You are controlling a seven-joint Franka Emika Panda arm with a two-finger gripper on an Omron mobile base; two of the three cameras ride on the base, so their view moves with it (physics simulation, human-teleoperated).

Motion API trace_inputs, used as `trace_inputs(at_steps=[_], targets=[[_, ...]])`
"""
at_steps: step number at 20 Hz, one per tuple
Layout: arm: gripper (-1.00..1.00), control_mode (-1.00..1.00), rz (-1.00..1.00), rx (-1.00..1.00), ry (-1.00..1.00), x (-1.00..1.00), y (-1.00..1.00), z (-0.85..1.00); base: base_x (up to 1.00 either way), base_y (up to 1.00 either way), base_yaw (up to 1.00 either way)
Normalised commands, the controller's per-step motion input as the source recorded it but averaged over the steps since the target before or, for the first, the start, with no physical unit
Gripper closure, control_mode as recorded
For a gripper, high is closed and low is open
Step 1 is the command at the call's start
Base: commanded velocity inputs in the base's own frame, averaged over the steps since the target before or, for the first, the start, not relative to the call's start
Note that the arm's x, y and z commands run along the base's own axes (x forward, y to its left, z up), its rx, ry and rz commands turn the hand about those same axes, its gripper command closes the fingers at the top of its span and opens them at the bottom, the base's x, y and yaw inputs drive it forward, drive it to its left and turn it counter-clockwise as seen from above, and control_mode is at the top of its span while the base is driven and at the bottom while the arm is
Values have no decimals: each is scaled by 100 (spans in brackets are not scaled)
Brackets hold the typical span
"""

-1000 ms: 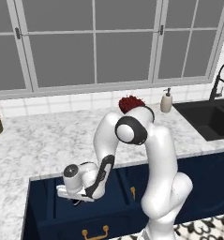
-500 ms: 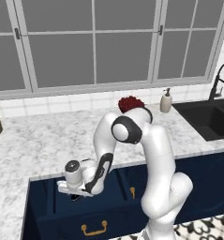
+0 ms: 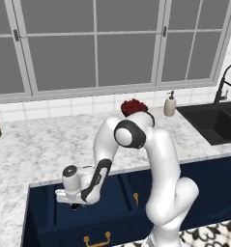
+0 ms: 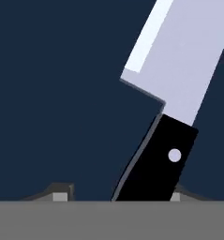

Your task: Pick up the knife from the drawer and place it on the cutting board. Then place the meat from the plate to the cutting board.

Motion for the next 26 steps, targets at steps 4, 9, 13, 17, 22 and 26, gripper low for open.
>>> trace_inputs(at_steps=[4, 9, 13, 17, 22, 26], targets=[[100, -100, -1, -2, 3, -81, 15, 16, 0, 0, 0], [100, -100, -5, 5, 7, -96, 0, 98, 0, 0, 0], [100, -100, -15, 8, 25, -66, 2, 100, 0, 0, 0], [100, -100, -14, 2, 24, -29, 7, 100, 0, 0, 0], [100, -100, -7, 0, 22, -12, 14, 100, 0, 0, 0], [100, -100, -8, 0, 18, -27, 20, 100, 0, 0, 0]])
